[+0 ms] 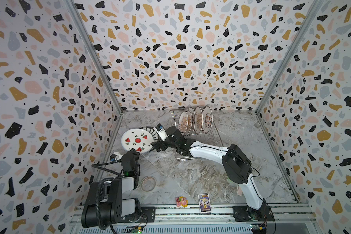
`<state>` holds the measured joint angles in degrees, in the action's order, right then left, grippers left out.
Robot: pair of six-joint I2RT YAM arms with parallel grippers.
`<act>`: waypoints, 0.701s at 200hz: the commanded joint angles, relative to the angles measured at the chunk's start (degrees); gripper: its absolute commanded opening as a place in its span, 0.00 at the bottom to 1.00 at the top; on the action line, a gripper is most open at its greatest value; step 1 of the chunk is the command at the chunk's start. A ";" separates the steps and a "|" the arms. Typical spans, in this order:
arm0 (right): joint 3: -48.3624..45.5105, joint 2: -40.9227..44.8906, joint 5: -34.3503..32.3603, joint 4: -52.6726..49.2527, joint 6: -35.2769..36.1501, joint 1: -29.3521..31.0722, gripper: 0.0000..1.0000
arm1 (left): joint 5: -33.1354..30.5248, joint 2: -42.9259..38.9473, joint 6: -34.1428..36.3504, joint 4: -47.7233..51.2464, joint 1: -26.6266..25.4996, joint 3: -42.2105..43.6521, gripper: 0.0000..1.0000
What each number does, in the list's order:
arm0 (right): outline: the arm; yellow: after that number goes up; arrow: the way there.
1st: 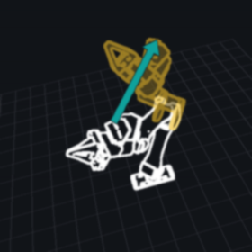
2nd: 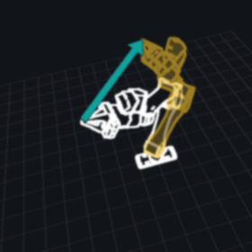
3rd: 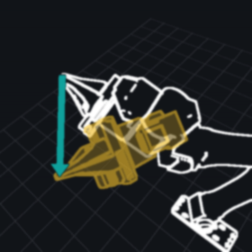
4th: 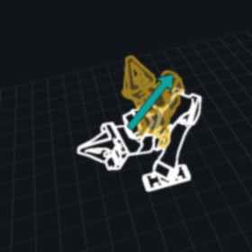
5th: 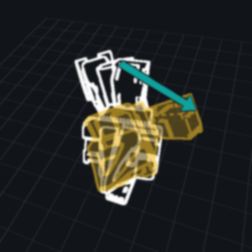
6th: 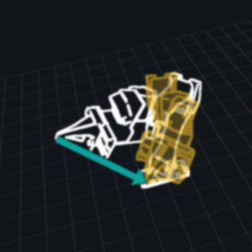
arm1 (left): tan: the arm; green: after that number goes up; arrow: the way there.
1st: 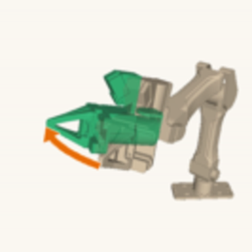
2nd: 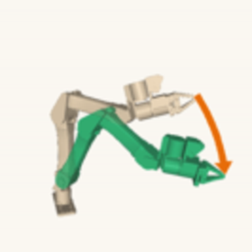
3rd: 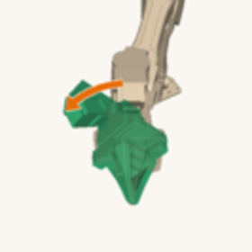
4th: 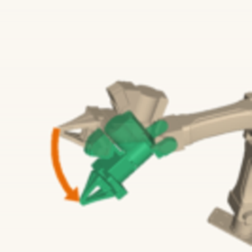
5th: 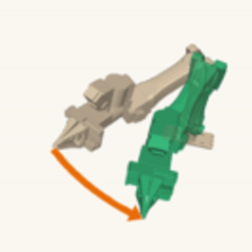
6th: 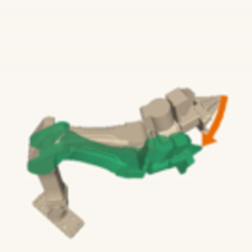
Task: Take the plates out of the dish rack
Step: 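Lower the watermelon plate onto the blue-striped plate with the left gripper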
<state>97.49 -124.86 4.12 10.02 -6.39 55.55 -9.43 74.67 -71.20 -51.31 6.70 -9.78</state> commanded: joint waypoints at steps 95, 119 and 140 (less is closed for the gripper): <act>5.16 -2.70 3.79 -0.57 -1.69 -1.48 0.96 | -0.41 13.21 -0.69 -10.91 -0.80 -9.77 0.00; 5.16 -3.06 4.10 -0.44 -1.87 -1.76 0.96 | -1.03 14.45 -0.10 -11.04 -1.41 -9.86 0.00; 5.16 -3.22 4.14 -0.45 -1.96 -1.94 0.96 | -2.30 13.89 0.70 -10.26 -2.63 -9.56 0.09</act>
<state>100.66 -128.35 7.57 9.76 -7.66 53.95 -10.28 89.49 -71.66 -54.72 5.41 -18.06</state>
